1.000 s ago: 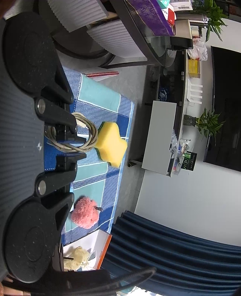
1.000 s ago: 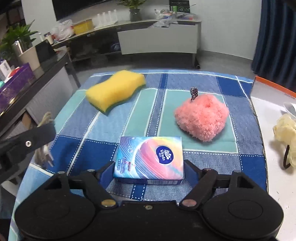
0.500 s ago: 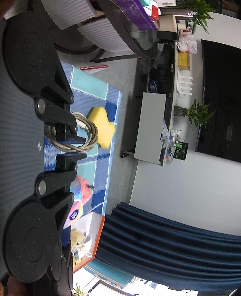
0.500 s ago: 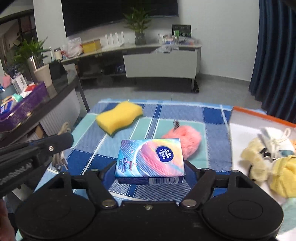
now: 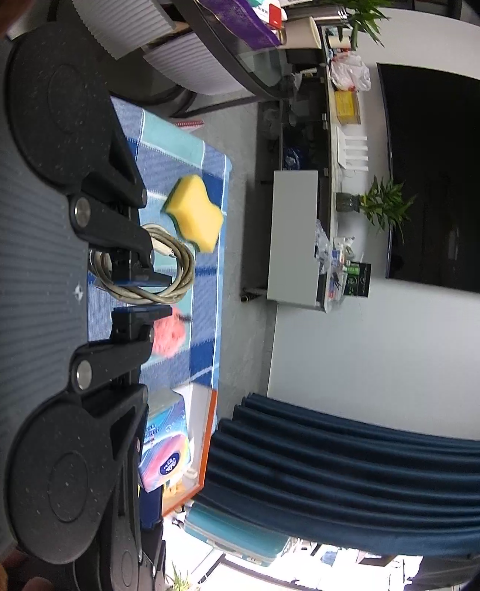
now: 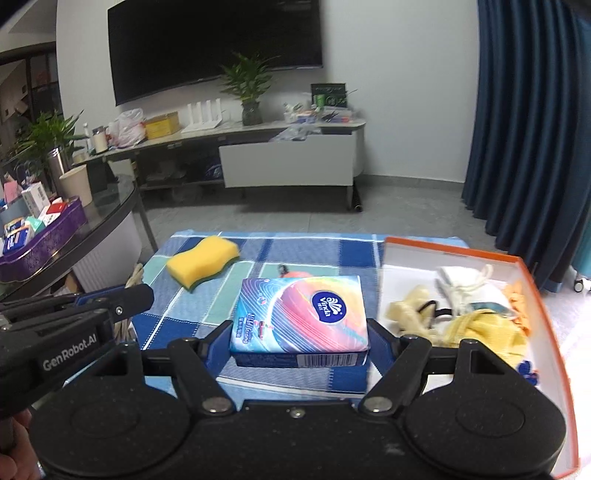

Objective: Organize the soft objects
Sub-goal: 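Carry the coiled cable and tissue pack with both tools over the orange-rimmed box, then lower the cable into the box with the left tool while the right tool lowers the tissue pack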

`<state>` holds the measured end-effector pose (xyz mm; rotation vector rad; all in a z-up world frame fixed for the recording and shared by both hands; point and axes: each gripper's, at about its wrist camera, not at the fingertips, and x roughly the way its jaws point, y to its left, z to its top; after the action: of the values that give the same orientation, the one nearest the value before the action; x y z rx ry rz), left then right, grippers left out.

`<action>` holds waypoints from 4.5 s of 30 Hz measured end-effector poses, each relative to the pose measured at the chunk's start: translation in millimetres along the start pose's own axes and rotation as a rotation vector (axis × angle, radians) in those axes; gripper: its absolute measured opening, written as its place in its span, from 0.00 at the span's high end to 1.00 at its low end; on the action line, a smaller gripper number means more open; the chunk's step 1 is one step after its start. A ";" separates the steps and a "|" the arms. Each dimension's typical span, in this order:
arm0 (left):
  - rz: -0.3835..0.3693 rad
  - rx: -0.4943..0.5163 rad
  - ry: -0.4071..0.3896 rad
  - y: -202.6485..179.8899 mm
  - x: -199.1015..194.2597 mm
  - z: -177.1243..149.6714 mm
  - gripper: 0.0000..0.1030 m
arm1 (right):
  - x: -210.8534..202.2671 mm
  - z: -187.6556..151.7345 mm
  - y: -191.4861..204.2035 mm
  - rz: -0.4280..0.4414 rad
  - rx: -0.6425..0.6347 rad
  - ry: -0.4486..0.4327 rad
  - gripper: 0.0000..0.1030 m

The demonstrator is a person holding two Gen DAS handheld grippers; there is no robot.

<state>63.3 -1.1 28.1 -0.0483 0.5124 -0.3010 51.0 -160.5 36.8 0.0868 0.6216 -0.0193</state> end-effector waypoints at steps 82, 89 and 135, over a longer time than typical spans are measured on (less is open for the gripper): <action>-0.221 0.184 0.040 -130.0 14.9 -20.6 0.87 | -68.4 -34.4 -146.5 -0.215 0.207 -0.046 0.14; -0.235 0.186 0.057 -134.7 22.0 -20.1 0.87 | -60.1 -32.0 -153.0 -0.219 0.207 -0.035 0.14; -0.295 0.204 0.124 -171.8 80.5 -5.4 0.87 | 0.6 7.0 -200.3 -0.218 0.197 0.016 0.14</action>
<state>80.7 -188.8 5.8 0.0944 0.5953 -0.6468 46.7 -360.6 27.0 0.2102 0.6422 -0.2910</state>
